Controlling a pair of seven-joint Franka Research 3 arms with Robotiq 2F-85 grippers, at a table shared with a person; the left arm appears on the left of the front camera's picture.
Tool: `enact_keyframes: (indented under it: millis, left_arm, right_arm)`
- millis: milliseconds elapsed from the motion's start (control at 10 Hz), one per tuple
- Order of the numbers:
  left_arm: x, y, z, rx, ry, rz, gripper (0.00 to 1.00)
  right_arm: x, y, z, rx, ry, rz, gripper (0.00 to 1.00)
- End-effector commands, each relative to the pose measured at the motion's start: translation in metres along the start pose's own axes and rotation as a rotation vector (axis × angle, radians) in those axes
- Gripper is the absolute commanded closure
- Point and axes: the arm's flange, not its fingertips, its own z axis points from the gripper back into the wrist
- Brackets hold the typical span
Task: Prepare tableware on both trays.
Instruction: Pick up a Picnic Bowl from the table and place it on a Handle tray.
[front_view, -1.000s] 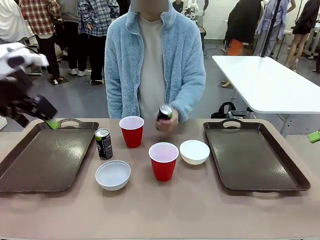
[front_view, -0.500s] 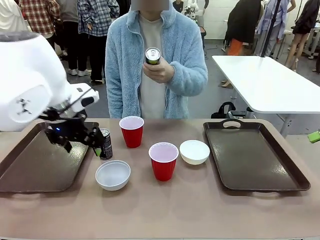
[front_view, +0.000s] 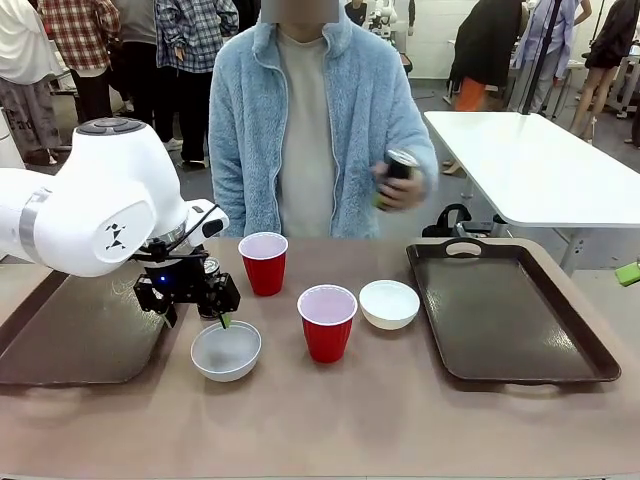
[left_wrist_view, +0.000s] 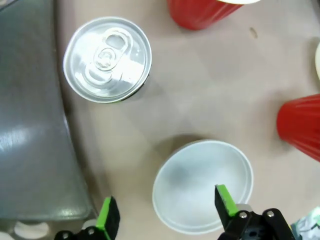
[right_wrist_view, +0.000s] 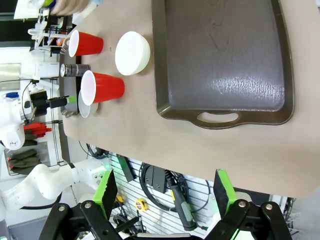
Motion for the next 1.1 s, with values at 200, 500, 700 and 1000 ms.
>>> enact_keyframes:
  millis: [200,500,700,1000]
  left_arm:
    - [0.0,0.0,0.004,-0.003,-0.008,-0.001,0.0]
    - [-0.024,0.017,-0.02,-0.044,0.046,-0.083,0.0]
    - [-0.02,0.019,-0.031,-0.086,0.046,-0.066,0.0]
    - [-0.011,0.012,-0.031,-0.127,0.019,-0.033,1.0]
  right_arm:
    - [0.002,-0.001,-0.001,0.021,-0.001,-0.005,0.0]
    - [0.002,-0.001,-0.001,0.021,-0.001,-0.005,0.0]
    - [0.002,-0.001,-0.001,0.021,-0.001,-0.005,0.0]
    - [0.002,-0.001,-0.001,0.021,-0.001,-0.005,0.0]
